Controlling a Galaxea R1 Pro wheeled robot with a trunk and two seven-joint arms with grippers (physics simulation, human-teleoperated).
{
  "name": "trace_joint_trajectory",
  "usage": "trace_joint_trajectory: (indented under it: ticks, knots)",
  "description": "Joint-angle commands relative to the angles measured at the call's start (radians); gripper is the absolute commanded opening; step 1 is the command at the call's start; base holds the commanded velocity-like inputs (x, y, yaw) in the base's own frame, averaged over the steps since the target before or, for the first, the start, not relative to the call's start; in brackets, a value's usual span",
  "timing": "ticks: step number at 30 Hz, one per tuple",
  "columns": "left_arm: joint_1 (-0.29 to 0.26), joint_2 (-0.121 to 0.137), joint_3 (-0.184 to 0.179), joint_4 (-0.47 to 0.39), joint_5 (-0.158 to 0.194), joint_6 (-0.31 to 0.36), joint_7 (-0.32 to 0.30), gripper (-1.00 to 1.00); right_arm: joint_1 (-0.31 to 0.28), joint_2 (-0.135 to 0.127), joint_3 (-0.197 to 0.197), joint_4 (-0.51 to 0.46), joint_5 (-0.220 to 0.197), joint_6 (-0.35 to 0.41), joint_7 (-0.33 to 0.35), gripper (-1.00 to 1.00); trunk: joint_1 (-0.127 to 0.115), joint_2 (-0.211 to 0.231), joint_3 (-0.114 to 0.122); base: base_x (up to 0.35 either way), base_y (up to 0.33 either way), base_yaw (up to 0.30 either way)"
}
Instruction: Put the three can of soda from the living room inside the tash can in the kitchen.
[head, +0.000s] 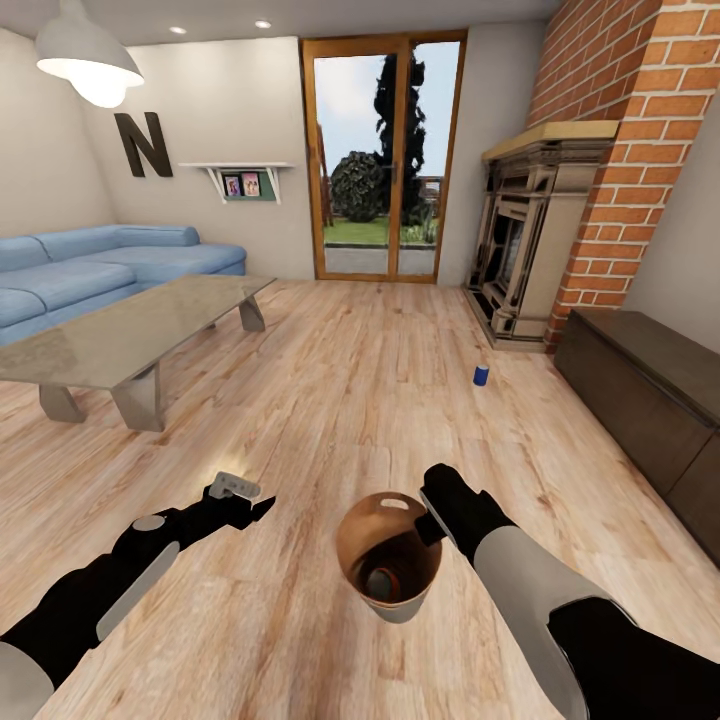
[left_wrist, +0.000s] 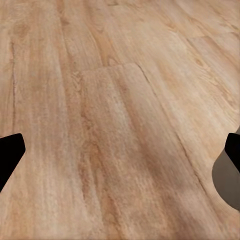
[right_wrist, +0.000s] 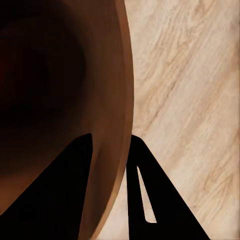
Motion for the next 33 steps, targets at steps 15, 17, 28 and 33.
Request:
trace_joint_trajectory:
  ticks: [15,17,28,33]
  knots:
    - [0.046,-0.019,0.042,0.044,-0.004,-0.040,-0.005,1.00,0.049,-0.040,-0.039,-0.042,0.061,-0.040,0.025,-1.00,0.000,0.000,0.000,-0.017,0.076,0.000]
    - [0.057,-0.020,0.053,0.055,-0.005,-0.051,-0.005,1.00,0.061,-0.041,-0.048,-0.053,0.086,-0.053,0.026,-1.00,0.000,0.000,0.000,-0.125,0.233,0.000]
    - [0.117,-0.021,0.058,0.288,-0.003,-0.134,-0.012,1.00,0.182,-0.048,-0.160,-0.095,-0.178,-0.200,0.027,-1.00,0.000,0.000,0.000,-0.154,0.249,0.000]
    - [0.117,-0.022,0.057,0.290,-0.004,-0.156,-0.013,1.00,0.184,-0.048,-0.160,-0.096,-0.178,-0.202,0.026,-1.00,0.000,0.000,0.000,-0.150,0.255,0.000]
